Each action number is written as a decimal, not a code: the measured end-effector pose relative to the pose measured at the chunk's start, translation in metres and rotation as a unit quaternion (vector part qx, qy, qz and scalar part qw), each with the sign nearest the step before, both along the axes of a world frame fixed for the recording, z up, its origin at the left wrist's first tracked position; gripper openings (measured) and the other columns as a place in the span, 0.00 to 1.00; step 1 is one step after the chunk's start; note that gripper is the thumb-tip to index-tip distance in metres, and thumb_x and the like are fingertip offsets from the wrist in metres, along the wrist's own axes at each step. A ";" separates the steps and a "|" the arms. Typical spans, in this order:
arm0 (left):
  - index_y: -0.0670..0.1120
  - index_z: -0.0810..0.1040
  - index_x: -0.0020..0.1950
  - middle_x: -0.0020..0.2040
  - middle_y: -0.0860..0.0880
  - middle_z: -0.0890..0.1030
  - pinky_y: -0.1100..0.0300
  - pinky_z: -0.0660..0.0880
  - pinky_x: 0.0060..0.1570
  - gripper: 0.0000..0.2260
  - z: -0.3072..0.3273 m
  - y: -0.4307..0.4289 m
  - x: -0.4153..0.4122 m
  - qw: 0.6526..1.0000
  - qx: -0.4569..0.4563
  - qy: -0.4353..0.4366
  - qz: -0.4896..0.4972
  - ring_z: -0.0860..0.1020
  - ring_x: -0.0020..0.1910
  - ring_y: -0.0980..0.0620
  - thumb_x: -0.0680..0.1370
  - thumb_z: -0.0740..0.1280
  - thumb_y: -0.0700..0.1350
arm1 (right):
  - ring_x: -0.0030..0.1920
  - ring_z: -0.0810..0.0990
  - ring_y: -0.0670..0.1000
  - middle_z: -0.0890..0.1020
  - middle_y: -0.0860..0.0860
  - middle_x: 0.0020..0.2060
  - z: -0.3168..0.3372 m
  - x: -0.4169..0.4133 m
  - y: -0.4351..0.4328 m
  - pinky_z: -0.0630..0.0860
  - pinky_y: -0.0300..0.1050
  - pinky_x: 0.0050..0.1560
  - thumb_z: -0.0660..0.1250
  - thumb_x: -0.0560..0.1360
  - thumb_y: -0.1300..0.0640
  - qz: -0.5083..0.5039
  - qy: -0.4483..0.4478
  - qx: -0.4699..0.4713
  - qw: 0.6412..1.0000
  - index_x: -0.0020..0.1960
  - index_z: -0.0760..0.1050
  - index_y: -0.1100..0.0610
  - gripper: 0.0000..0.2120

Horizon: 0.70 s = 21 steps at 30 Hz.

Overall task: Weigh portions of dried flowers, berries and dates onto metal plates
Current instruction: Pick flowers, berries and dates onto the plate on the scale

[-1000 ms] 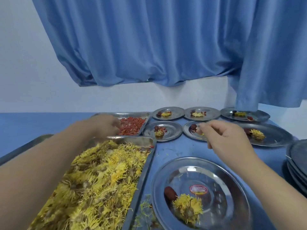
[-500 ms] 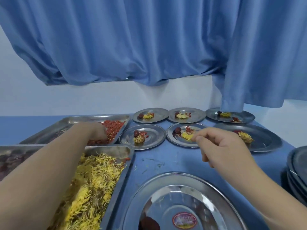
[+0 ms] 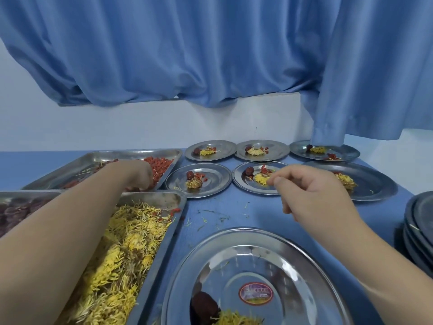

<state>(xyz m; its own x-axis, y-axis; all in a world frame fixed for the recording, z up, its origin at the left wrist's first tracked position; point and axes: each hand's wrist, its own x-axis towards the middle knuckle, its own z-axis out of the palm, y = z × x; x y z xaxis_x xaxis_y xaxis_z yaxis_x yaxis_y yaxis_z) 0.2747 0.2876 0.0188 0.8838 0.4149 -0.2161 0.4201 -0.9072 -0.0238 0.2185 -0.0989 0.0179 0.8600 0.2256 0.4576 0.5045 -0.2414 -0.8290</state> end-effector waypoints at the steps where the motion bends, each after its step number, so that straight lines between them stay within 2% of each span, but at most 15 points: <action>1: 0.45 0.84 0.47 0.42 0.45 0.84 0.59 0.74 0.32 0.11 -0.001 0.001 0.000 1.000 -0.004 -0.007 -0.004 0.76 0.32 0.49 0.75 0.63 0.35 | 0.23 0.69 0.43 0.74 0.49 0.22 0.000 0.000 0.000 0.67 0.33 0.25 0.64 0.74 0.58 0.000 0.000 0.003 1.000 0.38 0.79 0.45 0.11; 6: 0.48 0.83 0.44 0.39 0.47 0.82 0.59 0.72 0.29 0.11 -0.002 0.000 0.000 0.999 -0.028 -0.036 -0.005 0.75 0.31 0.50 0.74 0.64 0.34 | 0.23 0.69 0.42 0.74 0.49 0.22 0.002 0.000 -0.002 0.67 0.33 0.24 0.64 0.74 0.57 0.004 -0.004 0.007 1.000 0.38 0.79 0.45 0.11; 8: 0.49 0.82 0.48 0.44 0.45 0.83 0.59 0.74 0.31 0.12 0.000 -0.002 0.001 0.998 -0.045 -0.036 -0.002 0.76 0.34 0.48 0.73 0.64 0.35 | 0.23 0.69 0.43 0.74 0.49 0.22 0.001 0.001 -0.003 0.67 0.33 0.24 0.64 0.74 0.57 0.002 -0.003 0.006 1.000 0.38 0.79 0.45 0.11; 10: 0.49 0.81 0.54 0.48 0.44 0.82 0.56 0.77 0.35 0.13 0.003 -0.006 0.003 0.998 -0.058 0.000 -0.001 0.77 0.37 0.47 0.74 0.63 0.36 | 0.23 0.70 0.43 0.75 0.50 0.22 0.001 0.001 -0.004 0.67 0.33 0.24 0.64 0.74 0.57 0.000 -0.003 0.003 1.000 0.37 0.80 0.46 0.11; 12: 0.49 0.80 0.58 0.49 0.44 0.81 0.53 0.80 0.41 0.15 0.005 -0.007 0.004 0.997 -0.063 0.037 0.005 0.79 0.40 0.46 0.76 0.62 0.36 | 0.23 0.69 0.43 0.75 0.51 0.23 0.001 0.001 -0.004 0.67 0.33 0.23 0.64 0.74 0.58 0.000 -0.005 -0.001 1.000 0.36 0.80 0.47 0.11; 14: 0.51 0.79 0.59 0.47 0.46 0.81 0.56 0.80 0.35 0.17 0.005 -0.008 0.003 0.998 -0.042 0.050 0.008 0.79 0.40 0.48 0.77 0.60 0.35 | 0.23 0.68 0.43 0.75 0.52 0.23 0.002 0.001 -0.005 0.66 0.32 0.23 0.64 0.74 0.58 0.003 -0.005 0.000 1.000 0.36 0.80 0.48 0.11; 17: 0.54 0.77 0.60 0.47 0.48 0.79 0.64 0.73 0.26 0.18 0.003 -0.008 0.003 0.999 0.002 0.049 -0.004 0.79 0.38 0.51 0.78 0.59 0.35 | 0.24 0.68 0.45 0.75 0.55 0.25 0.002 0.002 -0.005 0.66 0.34 0.23 0.64 0.74 0.57 0.002 -0.009 -0.001 1.000 0.36 0.80 0.48 0.11; 21: 0.54 0.77 0.53 0.48 0.49 0.78 0.65 0.72 0.25 0.17 -0.001 0.000 0.003 0.999 -0.002 0.044 -0.010 0.78 0.39 0.50 0.77 0.58 0.33 | 0.25 0.69 0.46 0.74 0.54 0.24 0.000 0.003 -0.004 0.66 0.34 0.24 0.64 0.74 0.58 -0.003 -0.011 -0.001 1.000 0.36 0.79 0.48 0.10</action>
